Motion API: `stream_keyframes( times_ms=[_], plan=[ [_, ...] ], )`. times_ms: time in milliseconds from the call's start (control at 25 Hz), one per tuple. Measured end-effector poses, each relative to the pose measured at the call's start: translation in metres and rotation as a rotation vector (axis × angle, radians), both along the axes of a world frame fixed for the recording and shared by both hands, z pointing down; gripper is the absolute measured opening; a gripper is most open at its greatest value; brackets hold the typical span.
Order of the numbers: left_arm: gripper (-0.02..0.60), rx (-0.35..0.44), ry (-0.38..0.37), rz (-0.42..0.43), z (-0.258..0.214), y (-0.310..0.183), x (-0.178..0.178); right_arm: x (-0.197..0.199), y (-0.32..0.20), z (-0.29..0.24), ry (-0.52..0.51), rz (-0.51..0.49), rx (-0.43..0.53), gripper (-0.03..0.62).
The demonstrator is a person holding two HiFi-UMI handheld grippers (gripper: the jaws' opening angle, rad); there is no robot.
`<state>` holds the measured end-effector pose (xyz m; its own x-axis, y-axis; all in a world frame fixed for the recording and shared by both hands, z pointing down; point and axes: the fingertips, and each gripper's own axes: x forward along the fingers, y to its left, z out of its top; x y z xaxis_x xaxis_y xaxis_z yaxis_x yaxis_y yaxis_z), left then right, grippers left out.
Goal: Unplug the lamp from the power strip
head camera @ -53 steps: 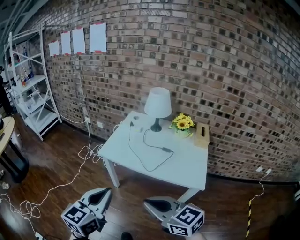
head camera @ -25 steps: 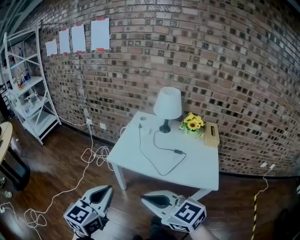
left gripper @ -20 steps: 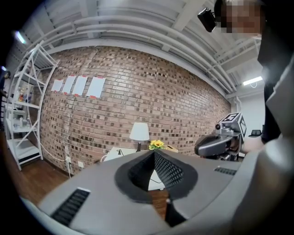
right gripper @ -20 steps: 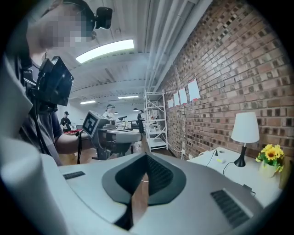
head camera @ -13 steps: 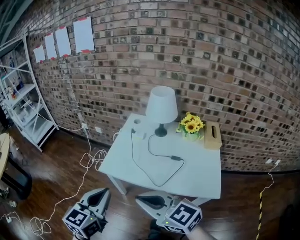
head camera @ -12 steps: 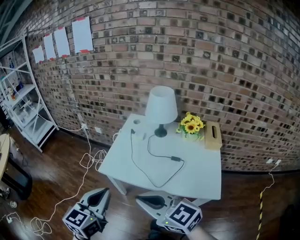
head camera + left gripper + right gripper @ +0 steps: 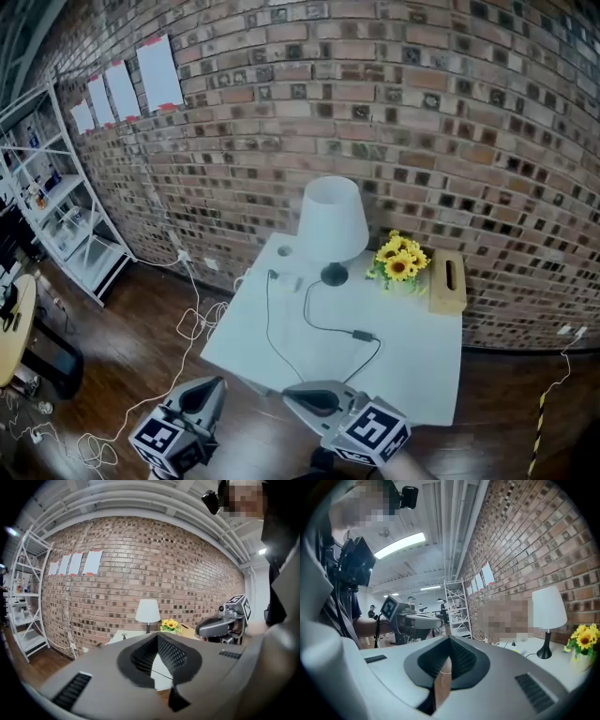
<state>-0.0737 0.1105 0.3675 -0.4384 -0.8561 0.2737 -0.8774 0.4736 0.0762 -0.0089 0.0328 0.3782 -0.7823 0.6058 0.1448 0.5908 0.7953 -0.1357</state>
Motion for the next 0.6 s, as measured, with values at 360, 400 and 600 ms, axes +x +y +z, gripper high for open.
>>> stream_keyframes(
  times_ms=[360,400,600],
  plan=[
    [0.015,0.008,0.005,-0.051,-0.007,-0.030,-0.026,-0.021,-0.045,0.012,0.010,-0.013,-0.031,-0.012],
    [0.015,0.006,0.003,-0.050,-0.007,-0.033,-0.028,-0.022,-0.048,0.013,0.011,-0.017,-0.029,-0.012],
    [0.015,0.016,-0.006,-0.035,-0.009,-0.049,-0.037,-0.033,-0.056,0.019,0.029,-0.037,0.019,-0.012]
  ],
)
